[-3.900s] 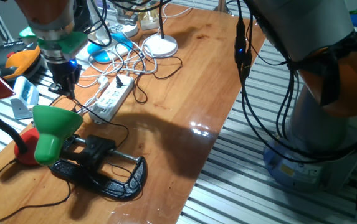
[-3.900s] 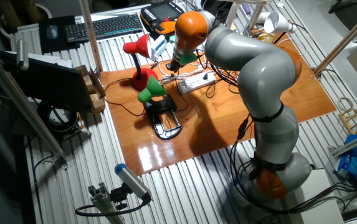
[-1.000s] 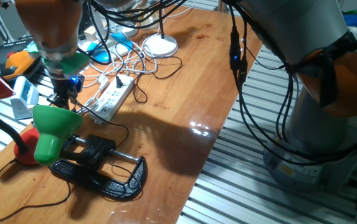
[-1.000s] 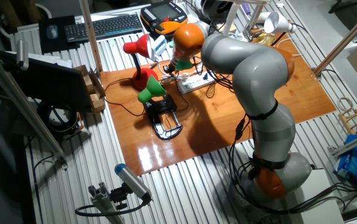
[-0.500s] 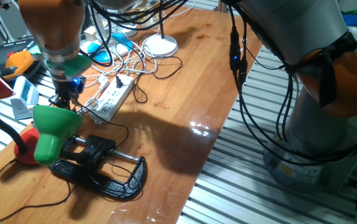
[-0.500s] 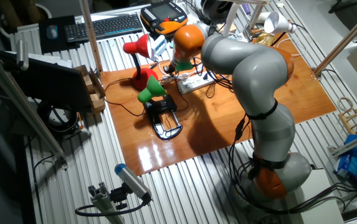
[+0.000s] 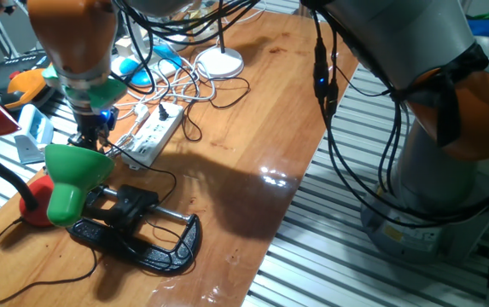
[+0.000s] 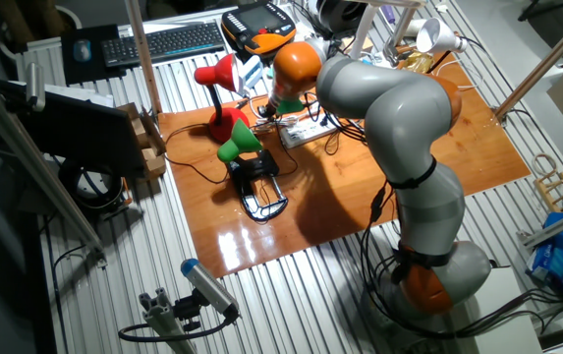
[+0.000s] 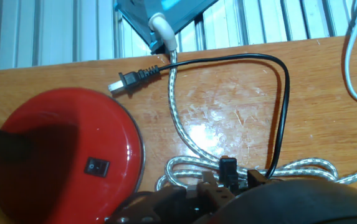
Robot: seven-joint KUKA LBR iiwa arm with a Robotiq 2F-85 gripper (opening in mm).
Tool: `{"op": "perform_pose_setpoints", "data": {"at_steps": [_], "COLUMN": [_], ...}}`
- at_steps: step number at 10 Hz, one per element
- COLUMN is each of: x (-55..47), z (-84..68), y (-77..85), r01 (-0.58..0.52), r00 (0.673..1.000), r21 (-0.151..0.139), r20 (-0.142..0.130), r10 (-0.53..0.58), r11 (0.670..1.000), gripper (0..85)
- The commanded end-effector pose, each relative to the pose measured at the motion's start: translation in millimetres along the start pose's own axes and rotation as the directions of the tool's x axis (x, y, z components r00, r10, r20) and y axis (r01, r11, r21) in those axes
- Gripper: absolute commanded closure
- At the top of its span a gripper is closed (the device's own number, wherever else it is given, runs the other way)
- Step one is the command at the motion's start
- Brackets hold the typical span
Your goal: Plug in the power cord of the desk lamp, turn on the socket, and light up the desk lamp
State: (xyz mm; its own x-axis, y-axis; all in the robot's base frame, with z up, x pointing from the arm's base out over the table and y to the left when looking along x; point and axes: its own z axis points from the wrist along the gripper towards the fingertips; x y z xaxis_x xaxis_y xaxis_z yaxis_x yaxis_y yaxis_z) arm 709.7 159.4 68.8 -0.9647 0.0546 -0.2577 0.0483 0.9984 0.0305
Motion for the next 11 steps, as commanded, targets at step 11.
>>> {"op": "perform_pose_setpoints", "data": {"at_steps": [11], "x": [0.6], "z": [18.3], "y": [-1.8], "r01": [0.005], "r00": [1.0], "r21": [-0.017], "r20": [0.015], "r10": [-0.005], "r11": [1.0], "gripper": [51.0]}}
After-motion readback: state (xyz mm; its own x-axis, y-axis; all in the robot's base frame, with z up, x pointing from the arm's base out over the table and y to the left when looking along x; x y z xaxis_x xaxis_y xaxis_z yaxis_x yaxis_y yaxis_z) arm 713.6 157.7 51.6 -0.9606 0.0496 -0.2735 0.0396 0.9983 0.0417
